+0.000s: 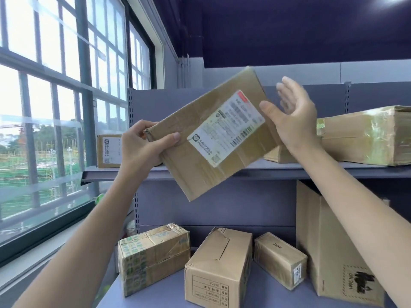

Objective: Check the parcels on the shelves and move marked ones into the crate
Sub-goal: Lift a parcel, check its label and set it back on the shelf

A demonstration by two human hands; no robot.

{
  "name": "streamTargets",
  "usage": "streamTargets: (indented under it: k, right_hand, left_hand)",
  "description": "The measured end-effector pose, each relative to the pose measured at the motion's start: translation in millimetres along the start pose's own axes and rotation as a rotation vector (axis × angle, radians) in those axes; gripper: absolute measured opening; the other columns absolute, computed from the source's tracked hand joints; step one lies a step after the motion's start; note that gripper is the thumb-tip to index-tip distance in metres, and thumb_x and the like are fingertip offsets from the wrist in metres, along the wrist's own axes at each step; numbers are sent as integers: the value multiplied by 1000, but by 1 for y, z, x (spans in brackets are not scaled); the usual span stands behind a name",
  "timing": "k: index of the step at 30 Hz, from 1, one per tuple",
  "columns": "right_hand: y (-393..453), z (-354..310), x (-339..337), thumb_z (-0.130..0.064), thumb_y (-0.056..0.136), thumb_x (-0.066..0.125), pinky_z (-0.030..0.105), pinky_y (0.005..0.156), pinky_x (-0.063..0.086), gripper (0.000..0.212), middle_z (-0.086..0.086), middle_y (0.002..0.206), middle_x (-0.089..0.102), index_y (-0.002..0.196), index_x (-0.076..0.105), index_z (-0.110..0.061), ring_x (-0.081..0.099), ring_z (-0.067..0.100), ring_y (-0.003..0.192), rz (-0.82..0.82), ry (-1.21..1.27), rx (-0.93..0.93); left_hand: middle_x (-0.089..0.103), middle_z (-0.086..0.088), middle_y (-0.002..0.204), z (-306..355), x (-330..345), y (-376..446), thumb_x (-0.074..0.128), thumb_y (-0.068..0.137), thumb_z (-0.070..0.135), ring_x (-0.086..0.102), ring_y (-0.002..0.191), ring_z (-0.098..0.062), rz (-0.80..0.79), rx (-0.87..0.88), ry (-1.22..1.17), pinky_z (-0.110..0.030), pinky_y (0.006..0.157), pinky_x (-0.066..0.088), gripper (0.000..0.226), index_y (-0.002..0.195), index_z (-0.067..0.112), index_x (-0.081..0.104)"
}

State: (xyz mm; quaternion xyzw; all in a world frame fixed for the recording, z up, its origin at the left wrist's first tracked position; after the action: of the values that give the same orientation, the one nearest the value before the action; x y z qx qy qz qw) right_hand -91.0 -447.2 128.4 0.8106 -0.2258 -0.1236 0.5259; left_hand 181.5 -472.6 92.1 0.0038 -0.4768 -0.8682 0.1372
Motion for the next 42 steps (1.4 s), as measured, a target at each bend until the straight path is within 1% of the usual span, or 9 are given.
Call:
streamTargets:
  k: [5,8,11,17,21,24,30,38,42]
  right_hand:
    - [-22,19,11,-36,78,70,35,109,34,81,-2,142,41,144,25,-22,40,11,129,-106,73,272]
    - [-31,19,27,-23,79,70,36,104,41,67,-11,119,55,137,35,-18,51,10,116,-186,269,298]
    - [-34,18,30,-19,80,69,32,102,43,65,-8,123,56,137,37,-18,51,12,119,-135,357,270]
    - [-29,1,27,-16,87,62,16,83,48,43,-10,113,64,129,50,-16,59,1,105,-113,332,121]
    - [-27,-5,21,-15,89,60,23,83,49,24,-15,100,67,110,60,-25,62,1,96,-66,310,98]
    - [-29,-8,18,-12,89,59,32,90,50,27,-12,104,68,111,60,-27,62,6,101,-77,259,60]
    - [-29,-16,15,-9,90,56,28,92,50,37,-8,113,66,126,56,-16,62,6,105,-106,236,20]
    - [-39,-9,20,-5,88,58,18,86,49,40,-14,112,63,125,52,-20,61,-1,104,-224,355,95]
    - [-44,2,26,-20,81,70,29,103,40,67,-10,135,51,139,37,-27,45,5,126,-321,223,145]
  left_hand:
    - [54,5,66,-8,-3,-12,80,70,9,52,49,7,199,-4,-112,-9,46,40,25,70,17,56]
    - [56,8,72,-13,6,-21,83,66,18,52,57,7,131,-1,-83,-12,54,43,29,75,22,57]
    - [60,14,78,-16,8,-24,82,59,33,57,68,4,66,-36,-35,-18,66,47,33,81,30,57]
    - [70,12,94,-6,21,-30,72,79,15,65,85,-2,-150,-49,-26,-19,74,50,32,109,22,64]
    - [70,23,87,-1,26,-30,69,82,17,65,85,2,-183,-32,-2,-23,79,50,30,106,32,63]
    - [71,17,99,8,31,-28,69,82,13,66,96,-3,-262,-13,-39,-26,85,52,33,109,31,62]
    - [71,22,82,20,38,-26,64,86,10,67,80,4,-242,-4,-53,-17,72,54,22,92,32,63]
    - [71,6,85,13,35,-28,67,76,14,69,84,-20,-18,-16,-48,-46,83,55,18,85,30,66]
    - [71,2,82,10,32,-29,63,76,16,67,82,-24,77,-36,-79,-51,83,54,18,83,32,66]
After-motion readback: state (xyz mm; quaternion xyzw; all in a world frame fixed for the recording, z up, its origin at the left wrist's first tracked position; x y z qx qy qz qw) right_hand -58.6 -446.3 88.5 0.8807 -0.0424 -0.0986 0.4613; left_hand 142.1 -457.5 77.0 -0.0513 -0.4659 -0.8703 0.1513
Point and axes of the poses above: each hand's wrist, its own y-axis towards the middle knuckle, its own x-axis out of the palm, z = x × y, the point moved 2 cm from there along y, towards the middle knuckle
